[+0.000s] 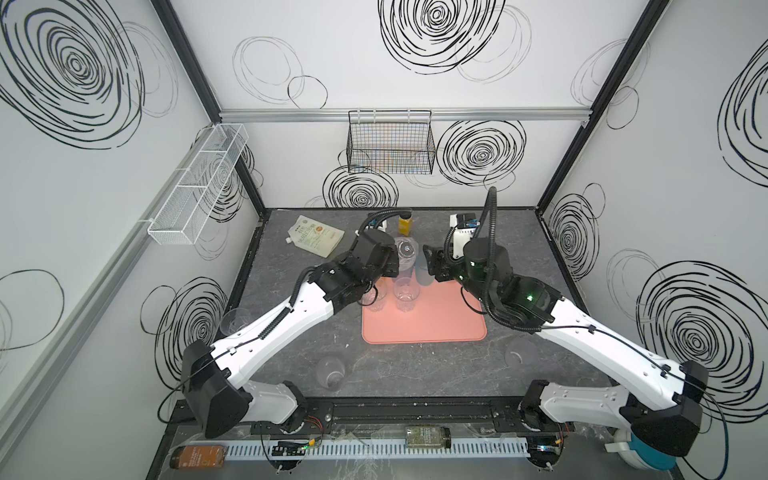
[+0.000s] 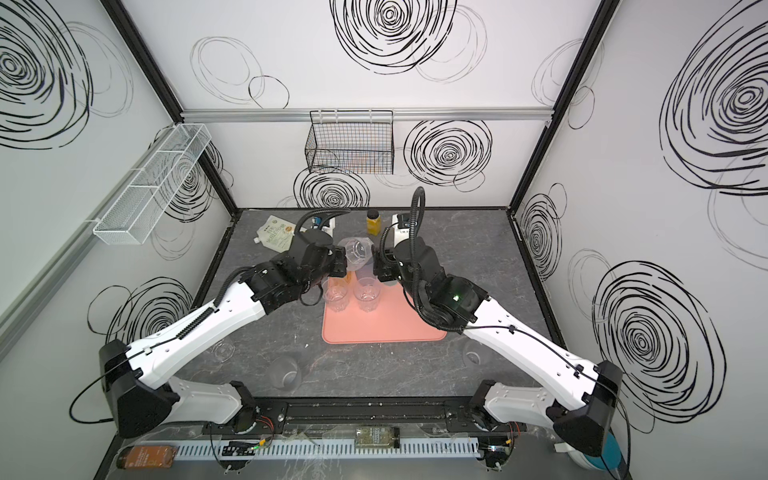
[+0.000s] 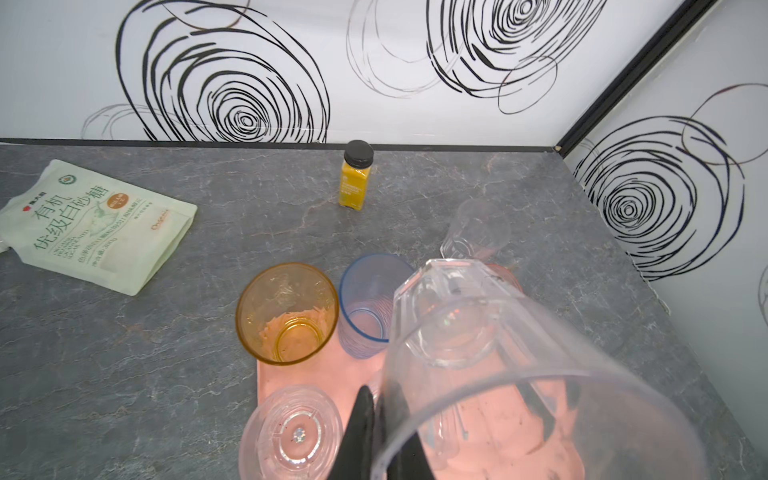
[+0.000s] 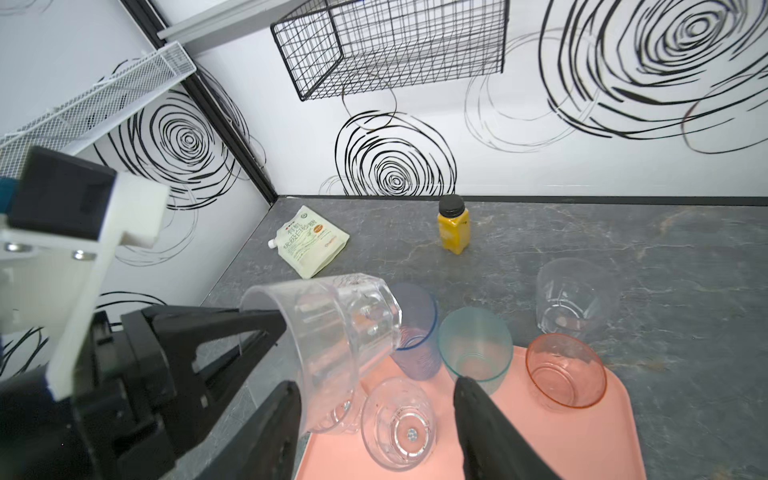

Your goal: Place the glasses into the tray

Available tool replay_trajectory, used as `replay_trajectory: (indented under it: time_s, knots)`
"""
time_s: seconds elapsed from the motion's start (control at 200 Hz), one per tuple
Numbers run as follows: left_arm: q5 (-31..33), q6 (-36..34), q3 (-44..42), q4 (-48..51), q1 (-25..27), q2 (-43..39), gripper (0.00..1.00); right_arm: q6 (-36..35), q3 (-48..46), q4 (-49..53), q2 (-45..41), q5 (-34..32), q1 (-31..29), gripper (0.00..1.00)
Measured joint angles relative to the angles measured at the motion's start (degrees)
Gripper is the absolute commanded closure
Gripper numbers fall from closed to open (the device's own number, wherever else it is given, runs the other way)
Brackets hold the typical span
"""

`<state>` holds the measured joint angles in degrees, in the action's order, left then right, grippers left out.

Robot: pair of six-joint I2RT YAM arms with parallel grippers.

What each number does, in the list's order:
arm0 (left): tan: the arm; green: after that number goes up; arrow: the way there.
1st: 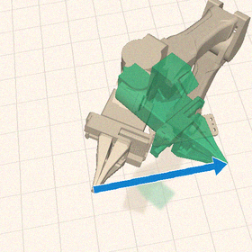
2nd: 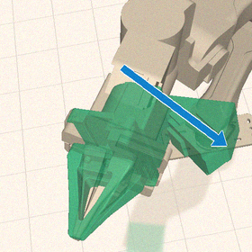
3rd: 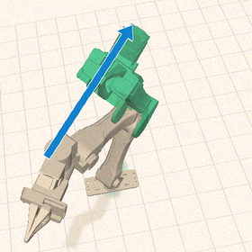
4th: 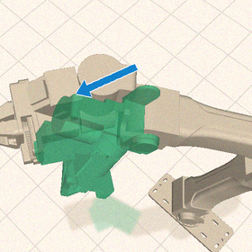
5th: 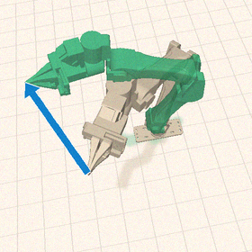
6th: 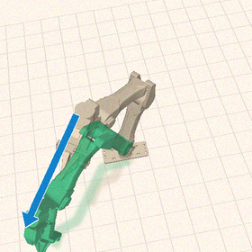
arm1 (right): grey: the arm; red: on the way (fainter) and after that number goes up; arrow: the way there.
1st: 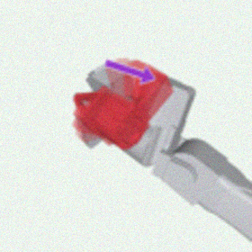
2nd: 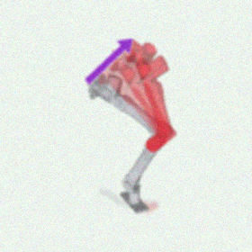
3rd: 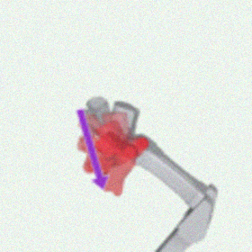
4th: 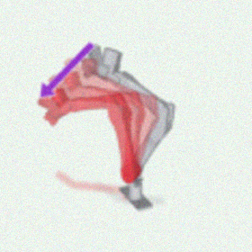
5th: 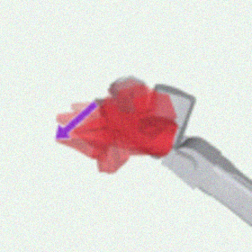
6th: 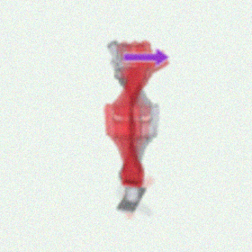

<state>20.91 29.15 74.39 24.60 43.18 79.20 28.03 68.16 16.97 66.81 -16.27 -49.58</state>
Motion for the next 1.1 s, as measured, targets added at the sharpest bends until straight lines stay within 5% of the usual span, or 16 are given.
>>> replay_trajectory:
  time_s: [0.29,0.58,0.921,1.101]
  knots:
    - [2.9,0.6,5.2,0.1,4.4,4.9,1.0,0.3,-2.3,-2.2,-0.3,-2.9,-0.4,0.38]
    - [3.2,1.0,5.8,0.1,6.7,6.1,1.0,-1.0,-4.0,-2.9,2.6,-8.5,-0.3,0.5]
    - [3.5,1.9,7.9,-0.4,9.0,10.4,0.98,-2.6,-8.0,-5.4,4.9,-13.8,1.2,0.87]
    - [2.2,1.9,9.3,-0.9,9.4,11.2,0.82,-2.5,-8.9,-5.4,3.3,-12.5,3.2,0.95]
